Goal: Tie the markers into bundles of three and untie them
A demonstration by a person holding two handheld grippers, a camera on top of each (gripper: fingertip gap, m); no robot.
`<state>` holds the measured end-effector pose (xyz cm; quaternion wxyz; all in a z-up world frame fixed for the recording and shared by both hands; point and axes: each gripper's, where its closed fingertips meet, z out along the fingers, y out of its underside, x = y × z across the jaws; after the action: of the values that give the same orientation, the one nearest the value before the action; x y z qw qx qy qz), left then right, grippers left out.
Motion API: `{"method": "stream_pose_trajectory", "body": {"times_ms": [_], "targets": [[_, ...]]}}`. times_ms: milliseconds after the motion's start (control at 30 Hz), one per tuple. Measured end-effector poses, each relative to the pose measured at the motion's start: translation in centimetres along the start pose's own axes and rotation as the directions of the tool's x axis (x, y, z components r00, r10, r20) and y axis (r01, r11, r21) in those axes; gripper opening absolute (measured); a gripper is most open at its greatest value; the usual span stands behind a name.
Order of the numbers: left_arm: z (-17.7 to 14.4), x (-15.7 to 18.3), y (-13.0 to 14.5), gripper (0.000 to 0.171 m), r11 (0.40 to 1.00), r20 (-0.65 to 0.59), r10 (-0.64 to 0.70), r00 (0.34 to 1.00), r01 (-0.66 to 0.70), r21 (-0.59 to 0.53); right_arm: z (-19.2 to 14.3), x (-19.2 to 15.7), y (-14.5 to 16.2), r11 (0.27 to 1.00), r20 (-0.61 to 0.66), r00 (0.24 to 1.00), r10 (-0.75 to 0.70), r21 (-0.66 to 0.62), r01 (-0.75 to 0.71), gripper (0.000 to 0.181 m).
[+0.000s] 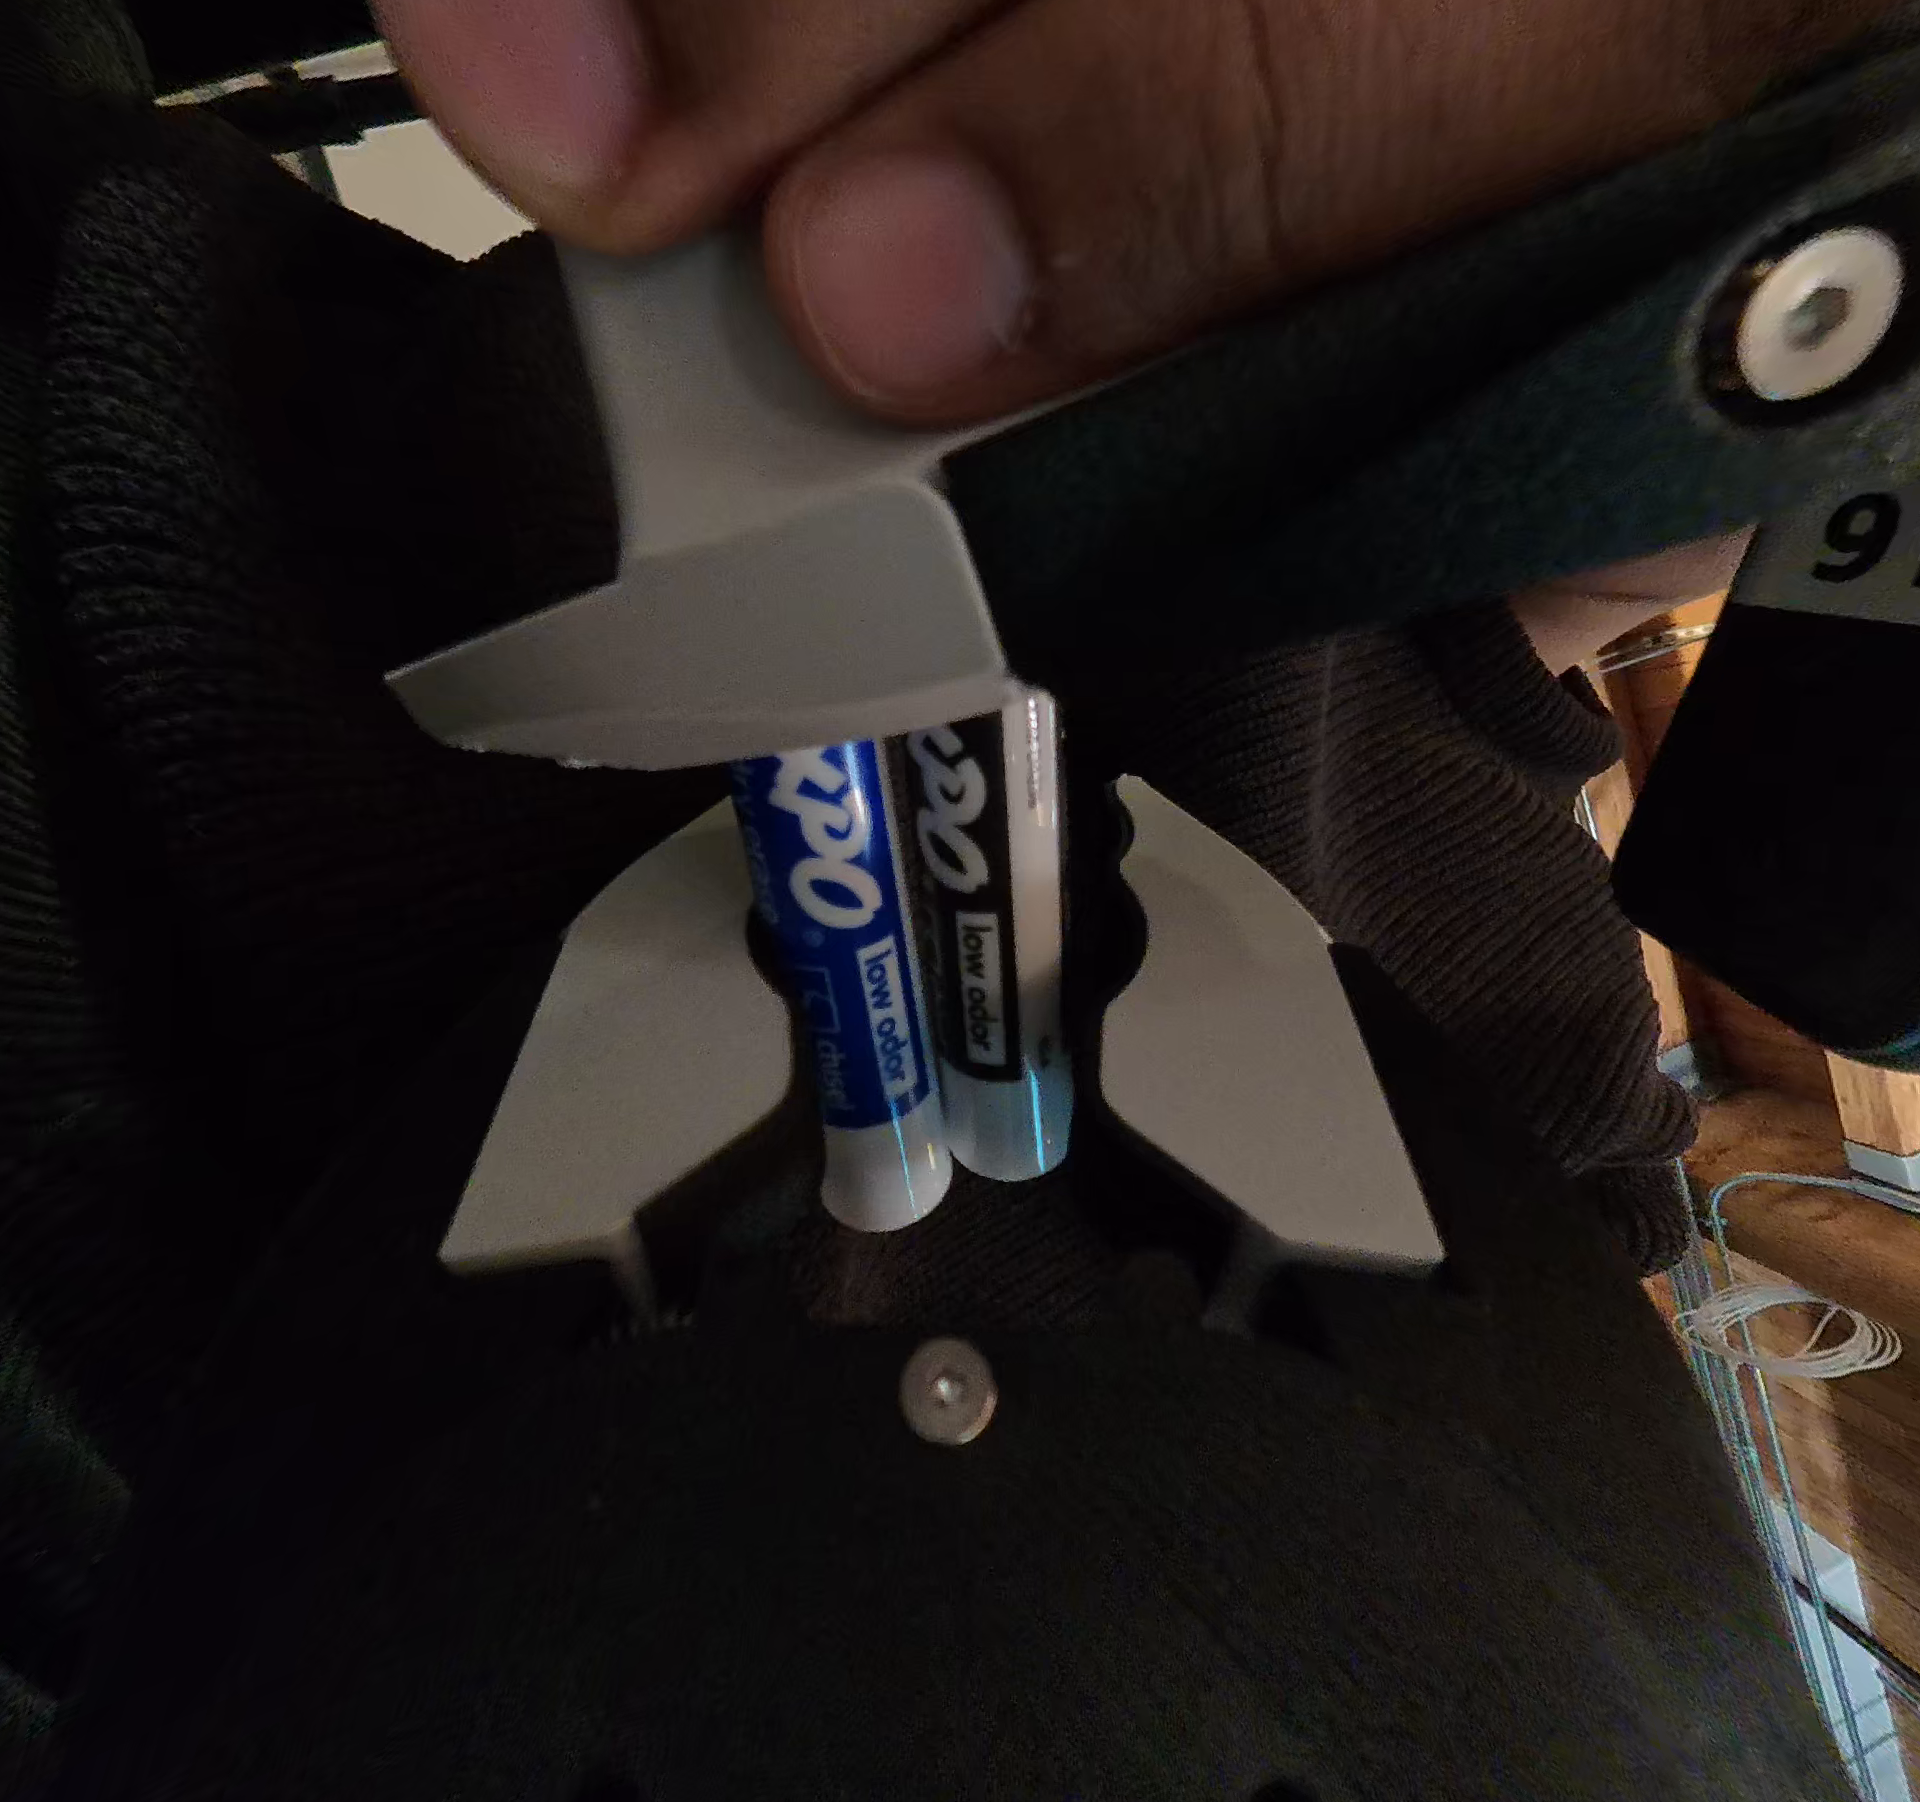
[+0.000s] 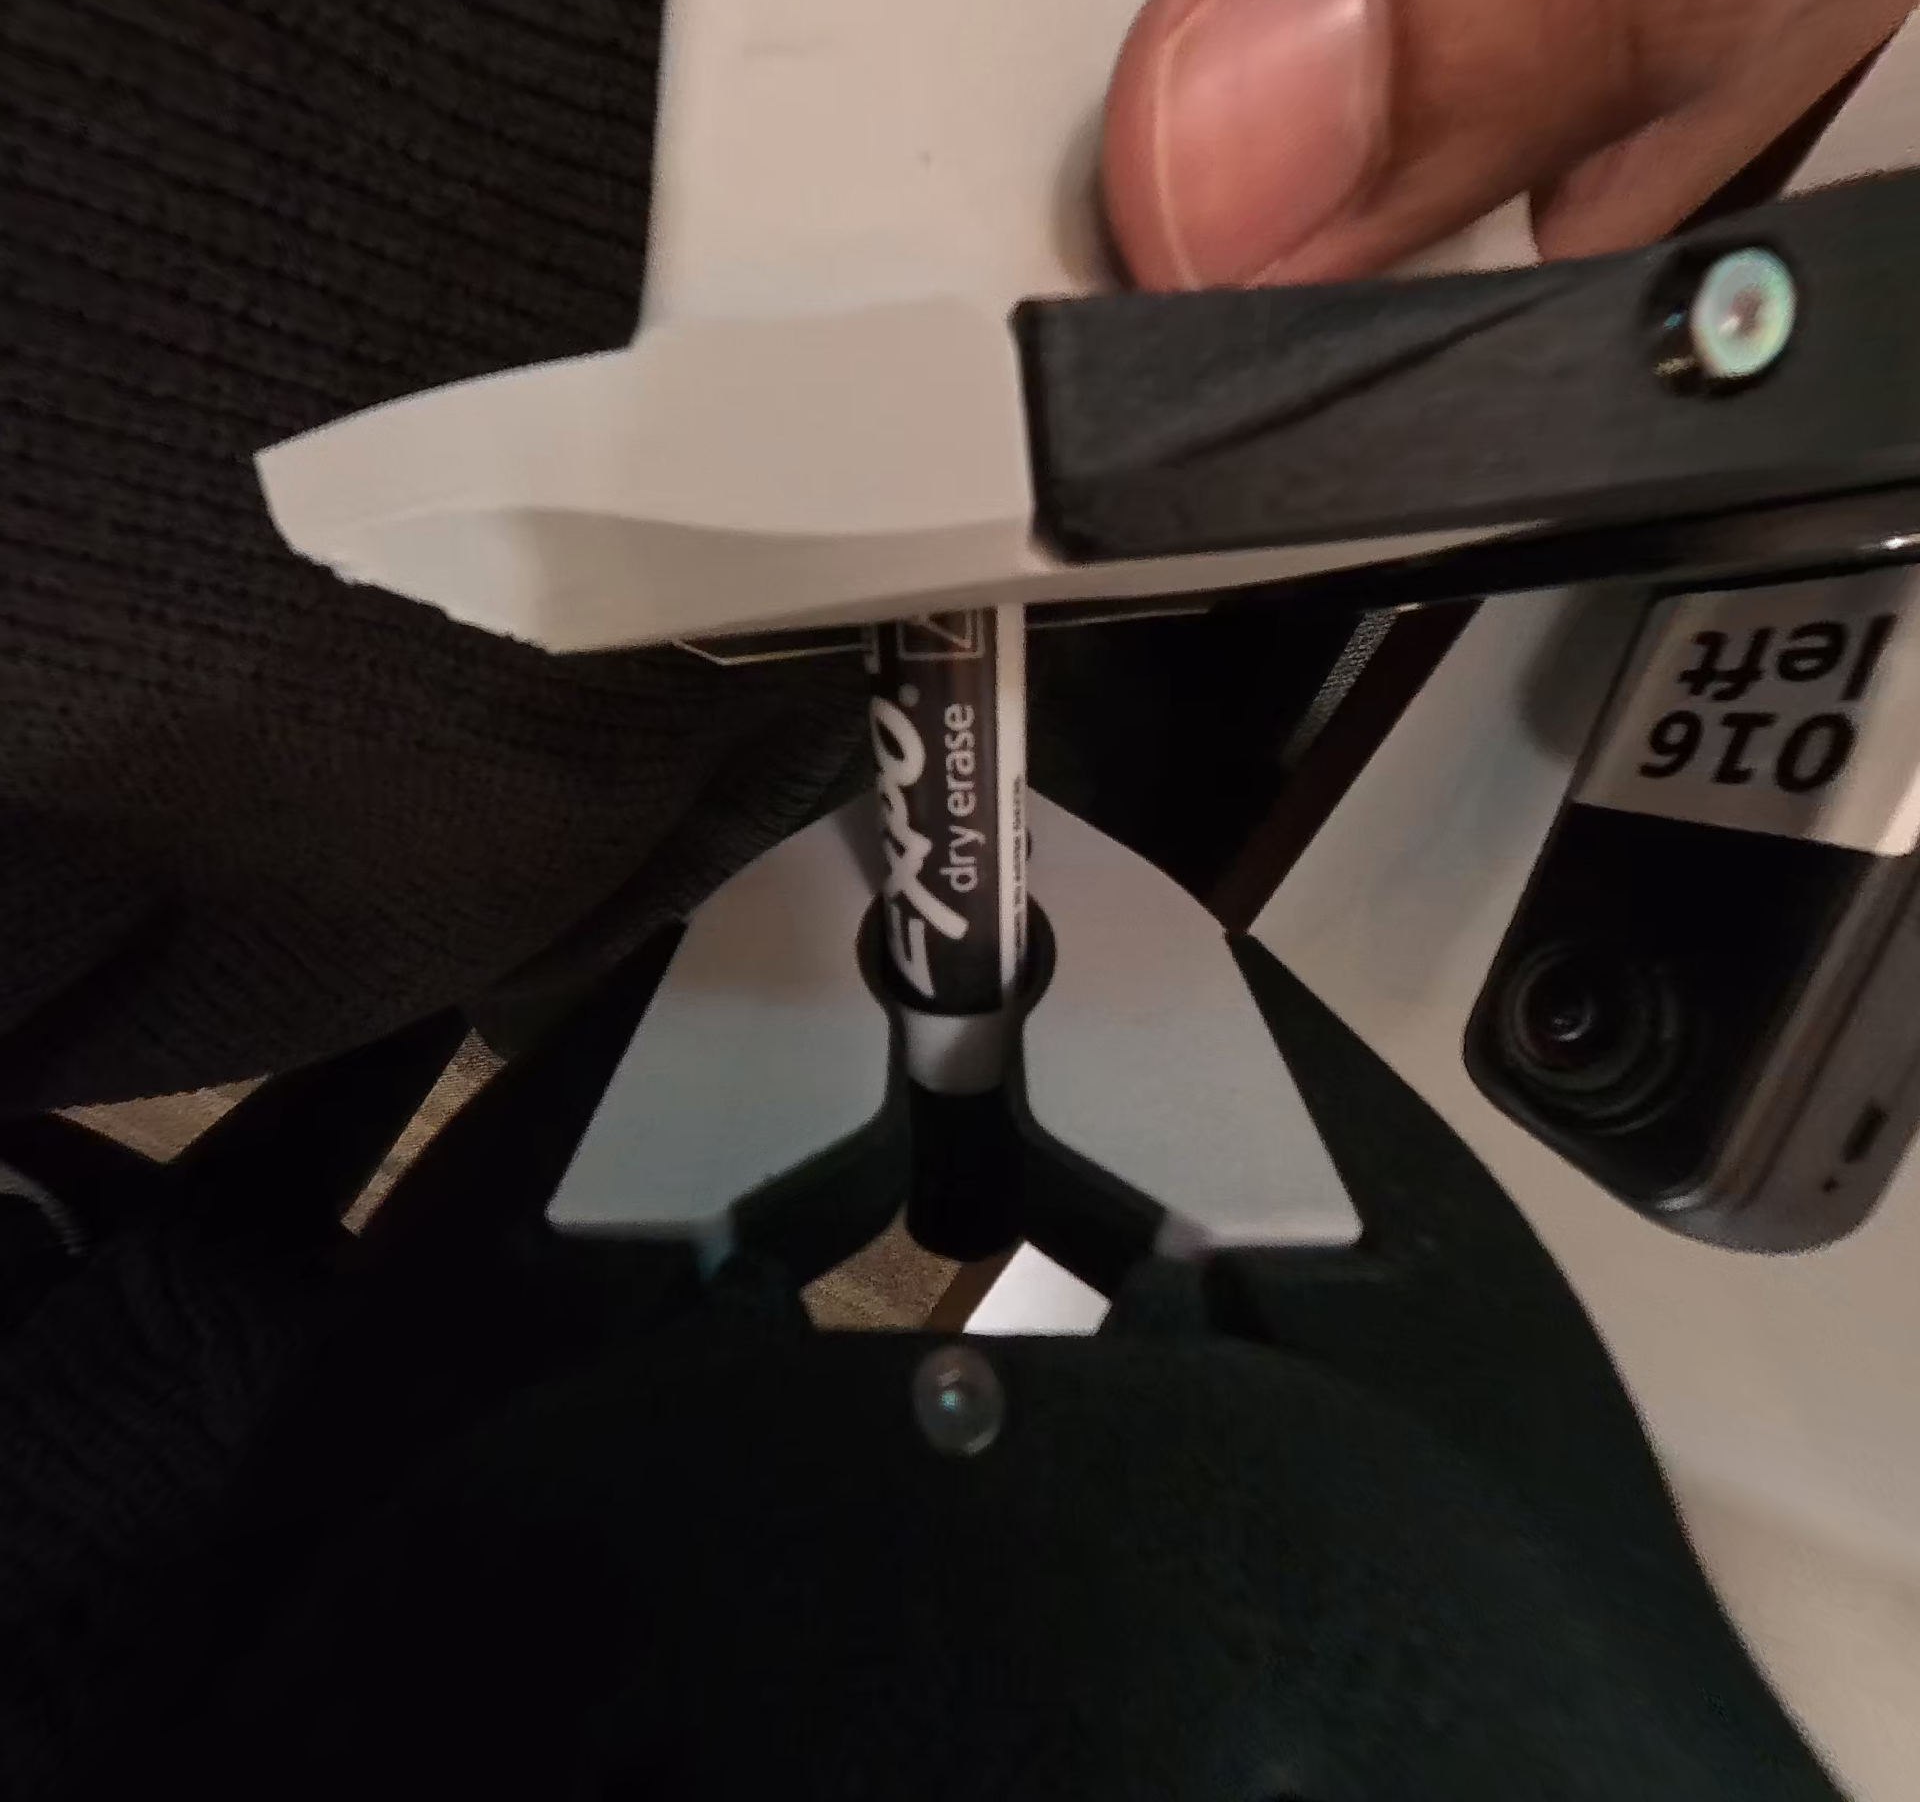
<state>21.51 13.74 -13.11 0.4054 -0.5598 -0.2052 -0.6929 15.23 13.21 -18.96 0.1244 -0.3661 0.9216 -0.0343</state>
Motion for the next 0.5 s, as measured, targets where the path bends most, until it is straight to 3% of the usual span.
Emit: {"method": "stream_pose_trajectory", "body": {"times_ms": [500], "targets": [[0.16, -0.72, 0.27, 0.048, 1.0, 0.046, -0.008, 0.999, 0.009, -0.023, 0.31, -0.03, -0.28, 1.0, 0.019, 1.0, 0.011, -0.006, -0.011, 0.015]]}}
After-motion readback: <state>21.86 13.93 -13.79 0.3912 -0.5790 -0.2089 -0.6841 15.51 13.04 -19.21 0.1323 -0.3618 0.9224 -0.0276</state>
